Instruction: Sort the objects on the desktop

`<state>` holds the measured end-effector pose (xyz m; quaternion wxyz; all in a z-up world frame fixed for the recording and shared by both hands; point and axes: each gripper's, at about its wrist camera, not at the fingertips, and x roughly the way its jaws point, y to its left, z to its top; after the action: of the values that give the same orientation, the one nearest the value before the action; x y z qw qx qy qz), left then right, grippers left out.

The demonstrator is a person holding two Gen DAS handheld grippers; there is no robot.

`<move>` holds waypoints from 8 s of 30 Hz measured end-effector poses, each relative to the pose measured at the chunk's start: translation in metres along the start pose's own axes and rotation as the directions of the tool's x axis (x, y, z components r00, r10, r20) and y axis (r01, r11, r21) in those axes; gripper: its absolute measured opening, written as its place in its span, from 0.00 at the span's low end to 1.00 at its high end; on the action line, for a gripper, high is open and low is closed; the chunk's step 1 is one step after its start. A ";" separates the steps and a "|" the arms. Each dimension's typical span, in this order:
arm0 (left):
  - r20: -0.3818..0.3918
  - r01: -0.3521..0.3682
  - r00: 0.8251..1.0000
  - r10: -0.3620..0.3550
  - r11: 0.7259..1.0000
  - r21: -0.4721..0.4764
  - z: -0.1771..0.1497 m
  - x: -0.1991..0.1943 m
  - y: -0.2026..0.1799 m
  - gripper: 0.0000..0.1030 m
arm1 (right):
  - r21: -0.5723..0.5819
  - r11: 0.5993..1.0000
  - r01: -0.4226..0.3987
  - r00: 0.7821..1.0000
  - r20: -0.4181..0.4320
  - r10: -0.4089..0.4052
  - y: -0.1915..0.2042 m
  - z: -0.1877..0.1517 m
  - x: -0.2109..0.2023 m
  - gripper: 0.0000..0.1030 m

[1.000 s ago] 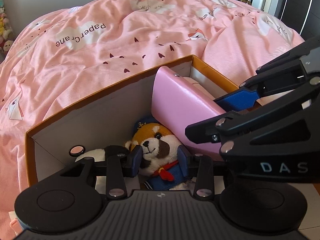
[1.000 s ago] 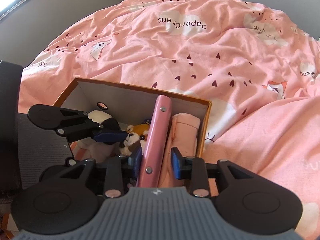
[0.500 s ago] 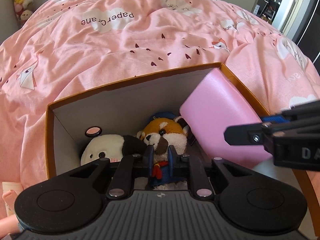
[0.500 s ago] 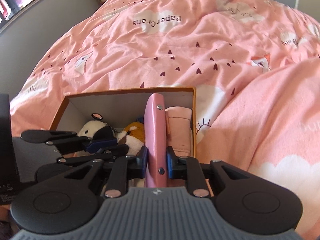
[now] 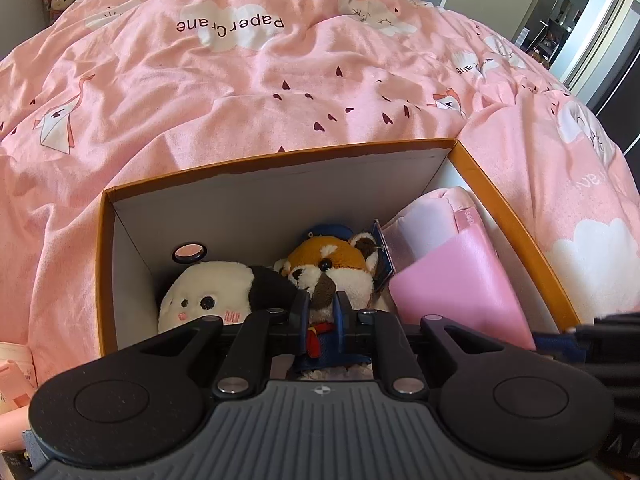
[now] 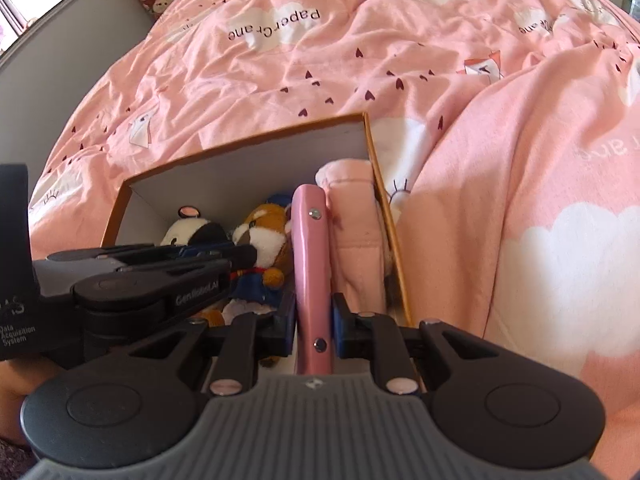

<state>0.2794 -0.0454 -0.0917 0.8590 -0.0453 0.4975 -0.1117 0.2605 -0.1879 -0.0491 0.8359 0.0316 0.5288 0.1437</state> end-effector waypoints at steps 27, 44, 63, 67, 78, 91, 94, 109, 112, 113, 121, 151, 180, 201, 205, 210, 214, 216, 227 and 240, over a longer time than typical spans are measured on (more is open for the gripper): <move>-0.035 0.034 0.999 -0.037 0.997 -0.073 0.002 0.001 0.018 0.02 | 0.029 0.997 0.066 0.998 -0.018 -0.066 0.012 0.003 0.019 0.17; -0.038 0.033 0.999 -0.036 0.996 -0.081 0.000 0.000 0.020 0.02 | 0.019 0.995 0.093 0.993 0.071 -0.094 0.014 0.016 0.013 0.18; -0.032 0.080 0.996 -0.084 0.991 -0.107 0.009 0.001 0.021 0.01 | -0.248 0.969 0.005 0.998 -0.058 -0.020 0.024 0.042 0.062 0.17; -0.030 0.092 0.995 -0.096 0.988 -0.123 0.008 -0.003 0.026 0.01 | -0.276 0.961 0.016 0.998 -0.062 -0.034 0.025 0.043 0.067 0.18; -0.022 0.113 0.993 -0.117 0.984 -0.141 0.004 -0.011 0.031 0.01 | -0.332 0.943 -0.022 0.999 0.037 0.036 0.026 0.032 0.031 0.32; -0.020 0.102 0.994 -0.106 0.986 -0.130 0.003 -0.013 0.029 0.01 | -0.278 0.960 -0.036 0.997 0.060 0.055 0.022 0.047 0.037 0.11; -0.015 0.106 0.994 -0.109 0.985 -0.133 0.002 -0.016 0.029 0.02 | -0.283 0.958 -0.037 0.996 0.066 0.058 0.023 0.044 0.032 0.13; 0.032 0.006 0.999 -0.003 0.996 -0.084 -0.012 -0.097 0.015 0.03 | -0.288 0.958 -0.016 0.986 0.152 0.062 0.035 0.012 -0.028 0.24; 0.041 -0.018 0.999 0.020 0.998 -0.064 -0.020 -0.117 0.015 0.06 | -0.290 0.957 -0.025 0.984 0.163 0.075 0.040 0.002 -0.038 0.26; 0.045 -0.029 0.998 0.032 0.998 -0.062 -0.023 -0.125 0.015 0.07 | -0.292 0.956 -0.029 0.983 0.164 0.080 0.042 -0.001 -0.041 0.27; 0.070 -0.086 0.993 0.092 0.992 -0.091 -0.051 -0.174 0.037 0.13 | -0.318 0.946 -0.060 0.978 0.169 0.119 0.064 -0.024 -0.056 0.32; -0.109 -0.129 0.990 0.086 0.860 -0.494 -0.137 -0.148 0.209 0.48 | -0.542 0.811 -0.220 0.973 -0.063 0.223 0.211 -0.057 0.021 0.45; 0.058 0.132 0.991 -0.121 0.799 -0.587 -0.142 -0.133 0.224 0.35 | -0.579 0.792 -0.192 0.981 -0.126 0.146 0.217 -0.047 0.033 0.41; 0.045 0.130 0.990 -0.131 0.768 -0.627 -0.143 -0.105 0.221 0.55 | -0.603 0.774 -0.195 0.981 -0.118 0.156 0.219 -0.055 0.039 0.41; 0.096 0.157 0.987 -0.125 0.752 -0.640 -0.144 -0.119 0.224 0.40 | -0.574 0.789 -0.217 0.976 -0.114 0.185 0.215 -0.053 0.034 0.41; 0.132 0.174 0.984 -0.117 0.767 -0.618 -0.142 -0.132 0.217 0.40 | -0.559 0.798 -0.224 0.974 -0.109 0.197 0.214 -0.052 0.034 0.40; 0.164 0.242 0.970 -0.178 0.749 -0.617 -0.143 -0.132 0.213 0.33 | -0.528 0.814 -0.241 0.970 -0.115 0.213 0.211 -0.049 0.034 0.31; 0.131 0.179 0.984 -0.124 0.765 -0.618 -0.141 -0.128 0.210 0.29 | -0.513 0.821 -0.251 0.968 -0.121 0.220 0.208 -0.048 0.035 0.27; 0.129 0.121 0.990 -0.049 0.762 -0.637 -0.142 -0.135 0.215 0.27 | -0.584 0.772 -0.252 0.968 -0.145 0.206 0.218 -0.057 0.035 0.47; 0.175 0.252 0.968 -0.182 0.717 -0.650 -0.138 -0.118 0.223 0.25 | -0.755 0.638 -0.149 0.989 -0.128 0.079 0.229 -0.061 0.035 0.52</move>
<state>0.1362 0.2035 -0.1035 0.7899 -0.4130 0.4527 -0.0238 0.1729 0.0351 -0.0597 0.7380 -0.2955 0.4503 0.4064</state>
